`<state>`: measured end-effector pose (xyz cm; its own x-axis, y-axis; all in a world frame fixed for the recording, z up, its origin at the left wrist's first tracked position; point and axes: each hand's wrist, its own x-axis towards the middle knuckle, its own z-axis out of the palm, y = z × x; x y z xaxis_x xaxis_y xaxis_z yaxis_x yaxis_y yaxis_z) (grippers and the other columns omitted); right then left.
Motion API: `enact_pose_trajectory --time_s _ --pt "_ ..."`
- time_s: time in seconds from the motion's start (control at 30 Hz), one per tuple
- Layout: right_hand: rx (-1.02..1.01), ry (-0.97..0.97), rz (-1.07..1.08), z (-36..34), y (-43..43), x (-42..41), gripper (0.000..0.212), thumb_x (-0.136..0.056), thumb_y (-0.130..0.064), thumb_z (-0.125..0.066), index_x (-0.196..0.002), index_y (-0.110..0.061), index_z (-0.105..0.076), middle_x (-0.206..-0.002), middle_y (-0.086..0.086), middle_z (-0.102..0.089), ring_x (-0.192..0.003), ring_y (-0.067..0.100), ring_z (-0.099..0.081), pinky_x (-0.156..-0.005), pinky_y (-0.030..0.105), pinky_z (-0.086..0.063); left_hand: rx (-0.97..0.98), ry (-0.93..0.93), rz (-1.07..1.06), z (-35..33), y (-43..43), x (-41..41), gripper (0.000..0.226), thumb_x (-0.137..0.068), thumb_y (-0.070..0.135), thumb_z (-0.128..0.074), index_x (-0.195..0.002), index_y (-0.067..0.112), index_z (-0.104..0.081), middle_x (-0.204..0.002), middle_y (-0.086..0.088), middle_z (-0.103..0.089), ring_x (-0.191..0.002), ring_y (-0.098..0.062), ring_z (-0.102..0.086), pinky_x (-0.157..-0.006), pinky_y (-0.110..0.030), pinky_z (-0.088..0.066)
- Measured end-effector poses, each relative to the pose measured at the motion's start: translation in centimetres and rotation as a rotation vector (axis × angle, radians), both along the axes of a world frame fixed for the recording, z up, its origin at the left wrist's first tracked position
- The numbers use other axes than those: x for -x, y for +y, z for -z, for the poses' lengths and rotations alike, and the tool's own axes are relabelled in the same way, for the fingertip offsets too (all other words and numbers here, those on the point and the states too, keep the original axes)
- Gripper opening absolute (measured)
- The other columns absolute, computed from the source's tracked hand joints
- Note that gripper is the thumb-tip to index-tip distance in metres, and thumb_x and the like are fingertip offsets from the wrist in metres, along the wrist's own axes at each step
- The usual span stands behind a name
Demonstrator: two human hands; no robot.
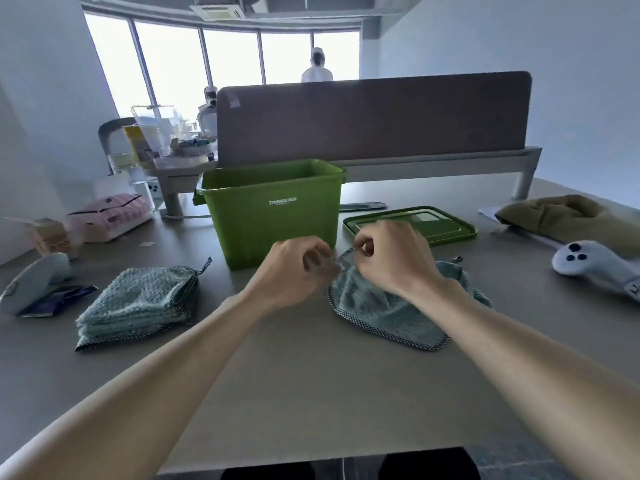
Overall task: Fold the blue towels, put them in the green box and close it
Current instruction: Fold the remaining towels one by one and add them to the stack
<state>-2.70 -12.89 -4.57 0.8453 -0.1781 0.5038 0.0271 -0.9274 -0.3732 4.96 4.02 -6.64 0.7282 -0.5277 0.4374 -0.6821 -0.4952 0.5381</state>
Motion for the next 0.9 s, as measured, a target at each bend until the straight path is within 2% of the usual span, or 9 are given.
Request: enact_pose_trajectory --time_s 0.1,0.17,0.27,0.33,0.43,0.5,0.67,0.8,0.9 --pt "-0.008 -0.044 0.100 -0.3 -3.4 1.3 0.013 -0.080 -0.027 -0.065 -0.089 -0.021 -0.071 -0.094 -0.003 -0.069 -0.085 0.019 -0.064 -0.069 0.028 -0.048 0.043 0.162 0.090 -0.3 -3.6 0.4 0.028 -0.077 0.034 -0.081 -0.102 0.029 -0.070 -0.094 0.011 -0.070 -0.082 -0.007 -0.065 -0.073 -0.021 -0.054" --pt "0.010 0.057 0.148 0.0 -5.3 1.7 0.031 -0.079 -0.036 -0.066 -0.107 -0.024 -0.065 -0.113 0.001 -0.060 -0.101 0.024 -0.061 -0.077 0.030 -0.045 0.052 0.202 0.146 -0.1 -5.6 0.5 0.031 -0.080 0.027 -0.078 -0.108 0.032 -0.067 -0.102 0.013 -0.069 -0.088 -0.008 -0.066 -0.078 -0.026 -0.055" --pt "-0.007 0.249 0.222 0.9 -7.8 2.0 0.063 -0.077 -0.044 -0.066 -0.134 -0.023 -0.051 -0.137 0.008 -0.050 -0.122 0.032 -0.055 -0.094 0.039 -0.047 0.061 0.167 0.123 0.1 -7.8 0.3 0.029 -0.084 0.029 -0.072 -0.112 0.033 -0.066 -0.105 0.013 -0.068 -0.084 -0.005 -0.062 -0.076 -0.021 -0.048" --pt "-0.046 0.296 0.247 1.4 -9.1 2.3 0.059 -0.075 -0.043 -0.067 -0.128 -0.021 -0.054 -0.129 0.008 -0.058 -0.115 0.031 -0.059 -0.087 0.037 -0.049 0.079 0.181 0.111 0.1 -8.7 0.1 0.030 -0.084 0.034 -0.072 -0.113 0.033 -0.066 -0.102 0.013 -0.066 -0.079 -0.005 -0.059 -0.074 -0.021 -0.045" --pt "-0.106 0.232 0.273 1.6 -10.5 3.0 0.024 -0.073 -0.029 -0.067 -0.096 -0.021 -0.067 -0.097 0.003 -0.070 -0.094 0.030 -0.065 -0.072 0.036 -0.051 -0.016 0.207 0.189 -0.4 -9.5 -0.1 0.050 -0.076 0.049 -0.078 -0.120 0.032 -0.062 -0.107 0.013 -0.062 -0.078 -0.002 -0.056 -0.074 -0.023 -0.045" --pt "-0.123 0.162 0.303 1.7 -11.1 3.3 0.013 -0.073 -0.022 -0.067 -0.086 -0.021 -0.068 -0.089 0.002 -0.070 -0.089 0.029 -0.065 -0.071 0.037 -0.052 -0.088 0.221 0.226 -0.5 -10.0 0.0 0.058 -0.073 0.054 -0.079 -0.122 0.030 -0.061 -0.109 0.010 -0.061 -0.081 -0.002 -0.056 -0.076 -0.025 -0.046" --pt "-0.190 0.052 0.278 2.0 -12.1 4.0 0.015 -0.071 -0.014 -0.067 -0.082 -0.023 -0.064 -0.084 -0.001 -0.067 -0.084 0.025 -0.061 -0.067 0.034 -0.049 -0.125 0.272 0.260 -0.3 -11.7 0.9 0.062 -0.075 0.055 -0.076 -0.127 0.027 -0.058 -0.109 0.012 -0.062 -0.090 -0.002 -0.059 -0.078 -0.025 -0.047" --pt "-0.168 -0.019 0.220 1.2 -12.7 4.9 0.012 -0.073 0.001 -0.058 -0.079 -0.009 -0.056 -0.067 -0.005 -0.050 -0.067 0.019 -0.044 -0.054 0.024 -0.032 0.018 0.541 0.429 -0.7 -13.0 2.0 0.088 -0.064 0.051 -0.082 -0.140 0.038 -0.042 -0.128 0.013 -0.050 -0.112 -0.006 -0.054 -0.089 -0.027 -0.046" --pt "-0.126 -0.007 0.209 0.6 -13.3 5.5 0.022 -0.076 0.003 -0.057 -0.064 -0.011 -0.043 -0.059 -0.005 -0.042 -0.061 0.020 -0.039 -0.047 0.020 -0.023 -0.057 0.454 0.442 -0.9 -14.2 2.8 0.085 -0.064 0.040 -0.089 -0.137 0.034 -0.047 -0.124 0.011 -0.054 -0.108 -0.006 -0.056 -0.089 -0.026 -0.047"
